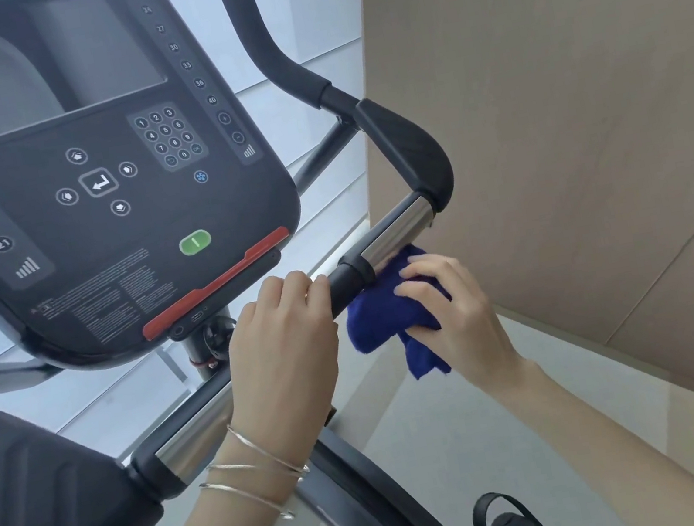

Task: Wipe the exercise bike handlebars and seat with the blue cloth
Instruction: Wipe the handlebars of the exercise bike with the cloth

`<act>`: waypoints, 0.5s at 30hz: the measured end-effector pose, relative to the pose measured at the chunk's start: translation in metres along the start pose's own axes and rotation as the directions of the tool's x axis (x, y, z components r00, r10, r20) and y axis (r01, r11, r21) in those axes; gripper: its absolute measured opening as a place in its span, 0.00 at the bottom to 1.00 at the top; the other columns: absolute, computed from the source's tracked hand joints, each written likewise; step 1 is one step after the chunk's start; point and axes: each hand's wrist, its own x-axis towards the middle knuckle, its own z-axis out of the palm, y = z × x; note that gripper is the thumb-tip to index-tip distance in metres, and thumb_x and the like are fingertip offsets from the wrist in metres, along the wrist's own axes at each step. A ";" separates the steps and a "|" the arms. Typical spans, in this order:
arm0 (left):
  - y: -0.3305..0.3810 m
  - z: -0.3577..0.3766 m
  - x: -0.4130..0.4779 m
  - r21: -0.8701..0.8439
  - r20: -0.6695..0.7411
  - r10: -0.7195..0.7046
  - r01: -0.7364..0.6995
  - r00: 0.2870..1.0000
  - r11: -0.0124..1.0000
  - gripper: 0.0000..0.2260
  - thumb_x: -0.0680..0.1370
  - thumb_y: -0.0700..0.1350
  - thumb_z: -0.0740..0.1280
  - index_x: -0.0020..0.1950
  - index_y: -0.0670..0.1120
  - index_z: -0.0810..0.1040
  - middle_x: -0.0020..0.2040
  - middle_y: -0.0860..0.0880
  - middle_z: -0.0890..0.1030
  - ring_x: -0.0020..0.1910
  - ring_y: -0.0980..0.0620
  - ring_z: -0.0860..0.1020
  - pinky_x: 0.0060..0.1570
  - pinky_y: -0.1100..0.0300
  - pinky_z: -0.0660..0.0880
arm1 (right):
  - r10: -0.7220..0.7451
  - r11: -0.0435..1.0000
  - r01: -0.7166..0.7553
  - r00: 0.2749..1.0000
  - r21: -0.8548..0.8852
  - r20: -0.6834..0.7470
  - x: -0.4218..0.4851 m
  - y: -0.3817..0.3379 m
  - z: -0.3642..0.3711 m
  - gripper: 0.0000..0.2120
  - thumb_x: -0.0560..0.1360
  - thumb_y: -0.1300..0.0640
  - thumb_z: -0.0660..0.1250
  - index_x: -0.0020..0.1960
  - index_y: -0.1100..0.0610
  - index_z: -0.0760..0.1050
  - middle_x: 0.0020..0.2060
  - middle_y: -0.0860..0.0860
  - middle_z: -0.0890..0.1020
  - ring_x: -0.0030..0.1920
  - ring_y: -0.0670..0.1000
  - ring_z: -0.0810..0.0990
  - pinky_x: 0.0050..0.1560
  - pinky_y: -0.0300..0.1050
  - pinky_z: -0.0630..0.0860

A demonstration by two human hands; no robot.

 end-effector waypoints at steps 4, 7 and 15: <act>0.001 -0.001 0.001 0.019 -0.007 0.000 0.001 1.000 1.000 0.10 0.69 0.39 0.72 0.49 0.40 0.79 0.44 0.43 0.81 0.42 0.41 0.77 0.35 0.52 0.74 | 0.093 0.992 -0.087 0.994 0.093 -0.063 0.007 0.009 0.001 0.14 0.66 0.61 0.70 0.51 0.62 0.78 0.56 0.53 0.70 0.56 0.56 0.73 0.56 0.41 0.73; 0.003 0.000 0.001 0.024 -0.029 0.000 0.001 1.000 1.000 0.10 0.68 0.38 0.73 0.48 0.40 0.79 0.42 0.43 0.81 0.40 0.41 0.77 0.33 0.53 0.74 | 0.242 0.968 -0.229 0.961 0.103 -0.136 0.011 0.024 0.003 0.16 0.63 0.66 0.74 0.50 0.62 0.77 0.53 0.59 0.74 0.54 0.60 0.75 0.54 0.45 0.74; 0.004 0.004 0.003 0.038 -0.067 -0.008 0.011 0.998 0.999 0.08 0.66 0.36 0.73 0.43 0.40 0.78 0.37 0.43 0.79 0.35 0.42 0.76 0.30 0.55 0.71 | 0.185 0.978 -0.165 0.969 0.125 -0.165 0.001 0.001 0.026 0.13 0.67 0.56 0.71 0.47 0.62 0.76 0.48 0.59 0.78 0.49 0.54 0.74 0.50 0.38 0.74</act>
